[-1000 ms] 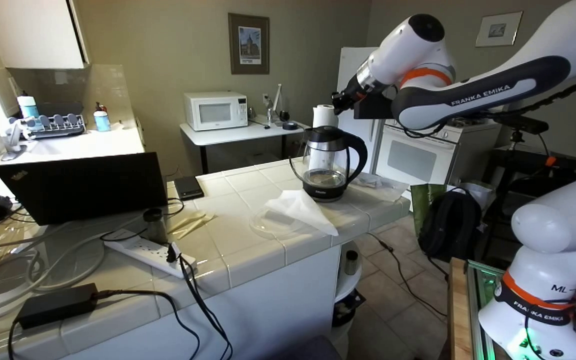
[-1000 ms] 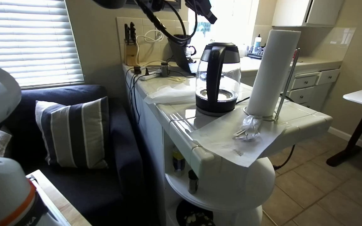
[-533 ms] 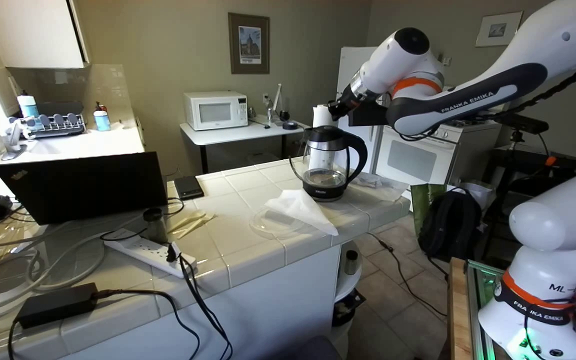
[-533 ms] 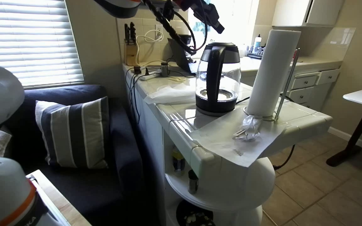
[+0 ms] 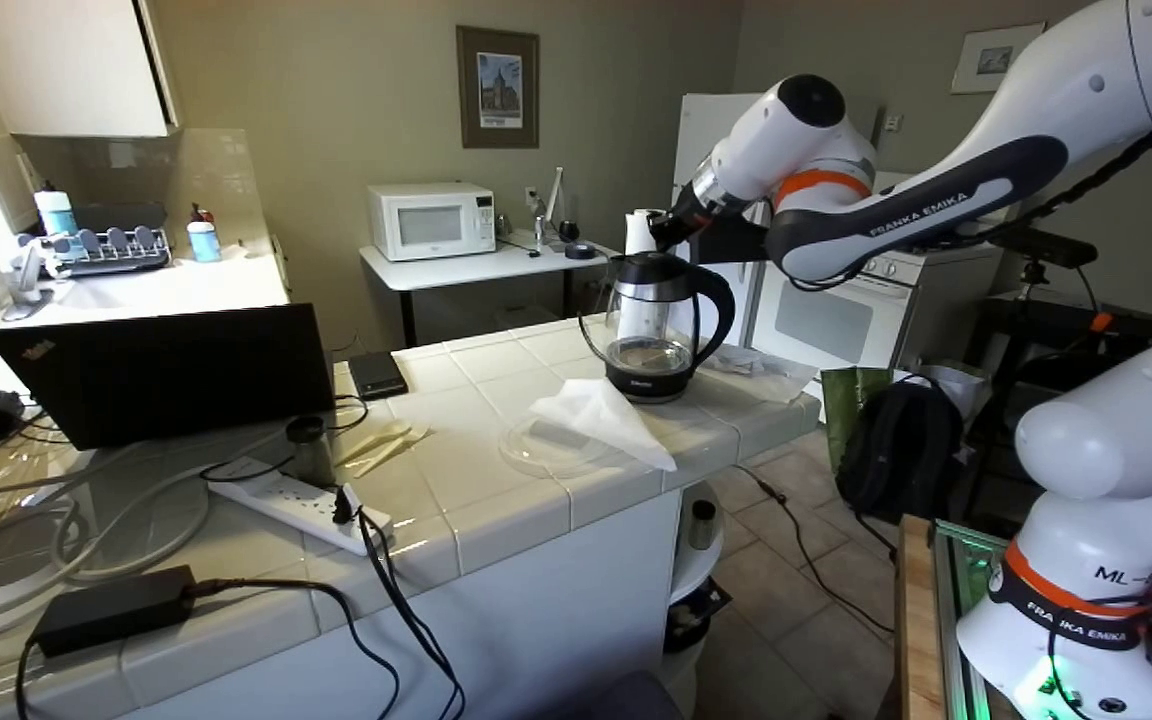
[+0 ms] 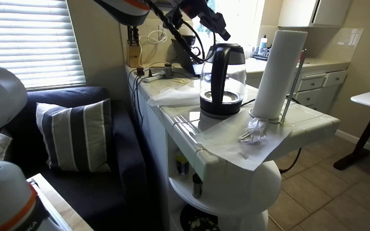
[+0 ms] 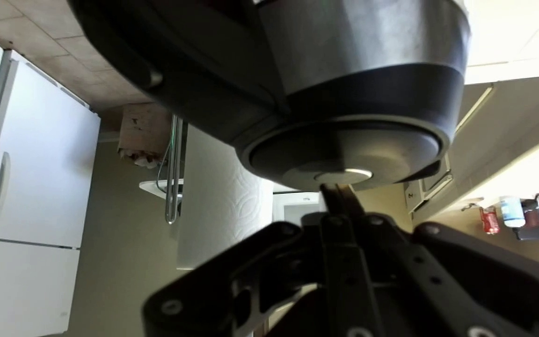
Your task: Open the lid on the kettle.
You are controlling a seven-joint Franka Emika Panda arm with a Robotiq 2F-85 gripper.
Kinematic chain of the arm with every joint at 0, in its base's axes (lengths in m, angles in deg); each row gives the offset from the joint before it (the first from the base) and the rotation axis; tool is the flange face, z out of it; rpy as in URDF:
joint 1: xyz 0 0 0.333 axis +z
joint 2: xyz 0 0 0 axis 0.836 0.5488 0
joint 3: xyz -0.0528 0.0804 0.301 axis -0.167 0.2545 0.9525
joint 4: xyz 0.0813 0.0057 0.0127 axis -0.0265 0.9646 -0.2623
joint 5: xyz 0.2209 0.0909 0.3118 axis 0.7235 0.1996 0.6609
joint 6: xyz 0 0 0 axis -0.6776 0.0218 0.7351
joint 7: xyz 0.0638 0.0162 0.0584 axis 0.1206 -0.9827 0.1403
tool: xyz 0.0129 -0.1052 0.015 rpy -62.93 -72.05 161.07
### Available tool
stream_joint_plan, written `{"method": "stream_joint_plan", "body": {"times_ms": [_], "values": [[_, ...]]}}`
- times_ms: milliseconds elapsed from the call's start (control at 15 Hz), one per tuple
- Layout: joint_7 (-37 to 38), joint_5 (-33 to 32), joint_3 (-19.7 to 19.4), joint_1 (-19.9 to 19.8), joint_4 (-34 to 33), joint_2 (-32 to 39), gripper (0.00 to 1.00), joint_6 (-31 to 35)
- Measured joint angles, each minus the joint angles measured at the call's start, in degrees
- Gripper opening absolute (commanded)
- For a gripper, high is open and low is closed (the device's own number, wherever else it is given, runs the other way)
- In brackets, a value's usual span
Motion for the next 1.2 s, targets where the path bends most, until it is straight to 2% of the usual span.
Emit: {"method": "stream_joint_plan", "body": {"times_ms": [867, 1200], "values": [[0.47, -2.91, 3.63, -3.86, -0.11, 0.70, 0.00, 2.98], [3.08, -2.70, 1.66, -4.14, 1.02, -2.49, 0.00, 11.37]]}}
